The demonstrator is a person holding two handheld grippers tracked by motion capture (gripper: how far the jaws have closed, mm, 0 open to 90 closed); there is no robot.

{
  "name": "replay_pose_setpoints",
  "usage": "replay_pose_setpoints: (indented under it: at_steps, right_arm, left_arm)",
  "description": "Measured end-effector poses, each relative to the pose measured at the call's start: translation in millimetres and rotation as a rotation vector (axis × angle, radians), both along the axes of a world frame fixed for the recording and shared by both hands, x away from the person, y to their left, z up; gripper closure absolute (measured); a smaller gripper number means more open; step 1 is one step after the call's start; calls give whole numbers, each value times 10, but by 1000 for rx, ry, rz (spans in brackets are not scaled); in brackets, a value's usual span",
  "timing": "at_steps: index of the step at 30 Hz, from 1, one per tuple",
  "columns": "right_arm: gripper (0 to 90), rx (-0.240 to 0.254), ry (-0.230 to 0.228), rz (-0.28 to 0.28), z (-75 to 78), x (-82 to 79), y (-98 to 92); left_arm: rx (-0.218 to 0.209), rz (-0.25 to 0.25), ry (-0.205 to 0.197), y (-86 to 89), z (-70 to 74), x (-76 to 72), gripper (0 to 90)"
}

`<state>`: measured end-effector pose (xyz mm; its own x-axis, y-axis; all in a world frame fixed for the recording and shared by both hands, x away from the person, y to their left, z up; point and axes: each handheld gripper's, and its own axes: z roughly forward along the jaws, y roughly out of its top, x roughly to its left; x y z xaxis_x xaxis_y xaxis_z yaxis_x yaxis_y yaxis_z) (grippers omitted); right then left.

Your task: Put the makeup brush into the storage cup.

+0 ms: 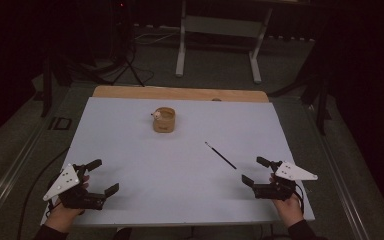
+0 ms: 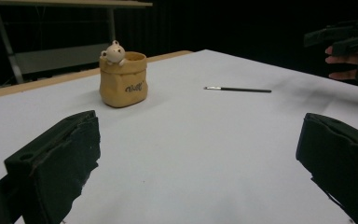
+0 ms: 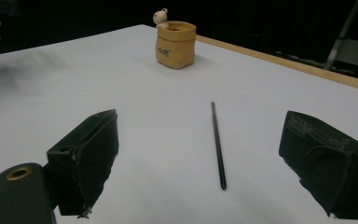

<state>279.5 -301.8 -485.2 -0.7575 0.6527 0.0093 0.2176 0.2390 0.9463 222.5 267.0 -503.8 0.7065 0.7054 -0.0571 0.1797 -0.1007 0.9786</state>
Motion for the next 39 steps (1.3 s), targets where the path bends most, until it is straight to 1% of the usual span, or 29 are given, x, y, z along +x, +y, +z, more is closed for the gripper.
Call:
replay_pose_setpoints:
  at_steps: [6,7,9,11,12,15,17,18,21,24,29,30,34,36,37,39]
  right_arm:
    - [119,-4,-5,25,12,-24,20]
    - [119,-12,0,43,11,-32,41]
    - [119,-15,10,54,6,-29,48]
    - [119,-15,10,54,6,-29,48]
    - [119,-17,18,63,5,-22,50]
    - [119,-13,17,64,15,-27,49]
    - [119,-10,10,61,31,-32,47]
    - [119,-9,4,62,40,-32,44]
    - [120,-8,-3,60,55,-40,42]
    - [120,-7,-5,59,58,-43,43]
    - [120,-1,-19,64,105,-51,53]
    - [121,8,-22,60,127,-54,51]
    - [121,11,-29,47,170,-46,48]
    - [122,17,-15,24,207,-31,44]
    - [122,33,-10,17,233,-26,43]
    - [122,39,-3,9,261,-19,44]
  left_arm:
    - [2,-3,-8,-13,11,-7,1]
    - [1,-2,-8,-12,12,-9,1]
    - [-3,-1,-8,-6,12,-9,6]
    - [-6,0,-8,-3,11,-8,9]
    - [-6,0,-9,-4,11,-7,9]
    - [-14,-4,-10,-12,16,-6,9]
    - [-28,-13,-13,-26,20,-4,9]
    - [-28,-13,-13,-26,20,-4,9]
    - [-13,-26,-12,-61,20,-2,9]
    - [-13,-28,-12,-66,18,-1,9]
    - [-31,-27,-7,-65,16,9,9]
    - [-27,-34,-6,-92,18,9,9]
    - [-19,-49,-5,-131,19,13,9]
    - [-16,-55,-5,-150,17,25,9]
    - [-19,-56,-4,-152,16,29,9]
    - [-20,-56,-4,-155,16,31,9]
